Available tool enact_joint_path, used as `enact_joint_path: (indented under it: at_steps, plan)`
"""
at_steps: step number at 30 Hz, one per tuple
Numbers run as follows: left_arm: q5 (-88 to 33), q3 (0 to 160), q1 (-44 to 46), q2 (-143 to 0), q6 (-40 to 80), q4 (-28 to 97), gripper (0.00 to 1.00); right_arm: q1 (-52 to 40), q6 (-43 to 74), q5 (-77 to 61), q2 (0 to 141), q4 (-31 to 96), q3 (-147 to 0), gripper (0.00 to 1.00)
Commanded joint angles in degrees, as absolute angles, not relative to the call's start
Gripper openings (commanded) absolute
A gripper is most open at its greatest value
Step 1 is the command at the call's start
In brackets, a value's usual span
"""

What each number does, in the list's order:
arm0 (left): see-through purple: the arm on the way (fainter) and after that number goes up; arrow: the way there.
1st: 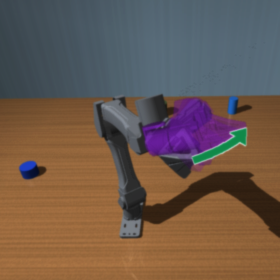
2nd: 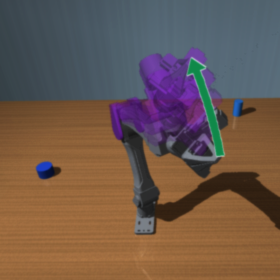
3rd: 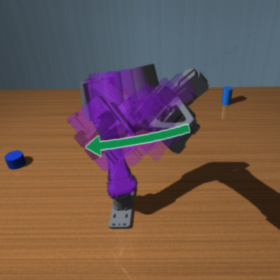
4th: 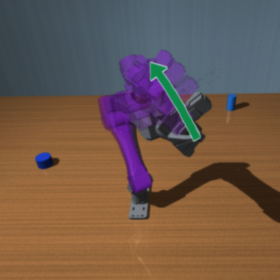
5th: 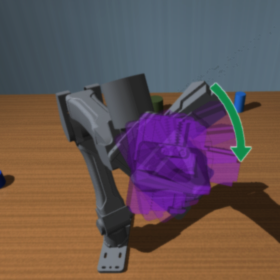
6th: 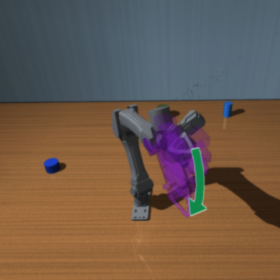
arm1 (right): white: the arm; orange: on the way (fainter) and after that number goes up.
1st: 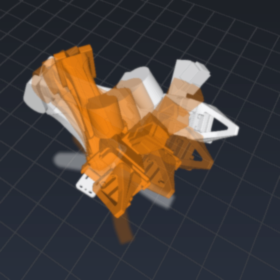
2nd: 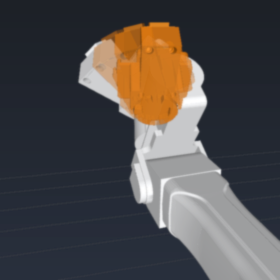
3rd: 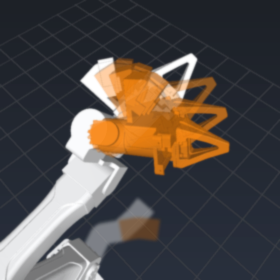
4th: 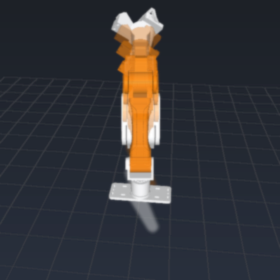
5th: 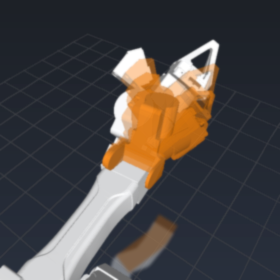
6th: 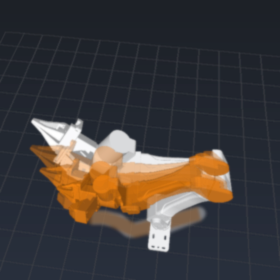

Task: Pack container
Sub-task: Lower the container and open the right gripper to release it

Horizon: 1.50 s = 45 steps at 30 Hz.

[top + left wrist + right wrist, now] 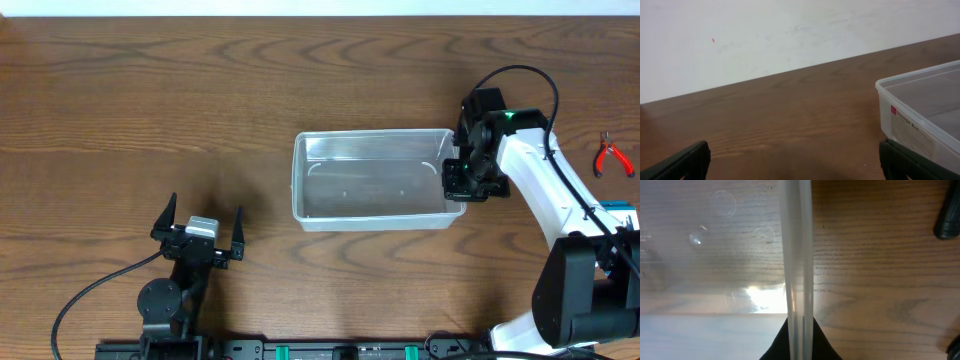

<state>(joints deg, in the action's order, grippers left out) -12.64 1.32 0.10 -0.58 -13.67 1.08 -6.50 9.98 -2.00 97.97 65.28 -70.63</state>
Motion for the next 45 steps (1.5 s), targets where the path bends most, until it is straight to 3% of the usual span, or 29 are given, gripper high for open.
enact_joint_path:
  at_steps: [1, 45]
  plan:
    - [-12.80, 0.23, -0.10, -0.23, -13.39, 2.94, 0.98, -6.28, 8.43, -1.98, 97.27, 65.21, -69.32, 0.01]
    - [-12.80, 0.23, -0.10, -0.23, -13.39, 2.94, 0.98, -6.31, 12.75, -1.89, 97.27, 63.83, -66.52, 0.01]
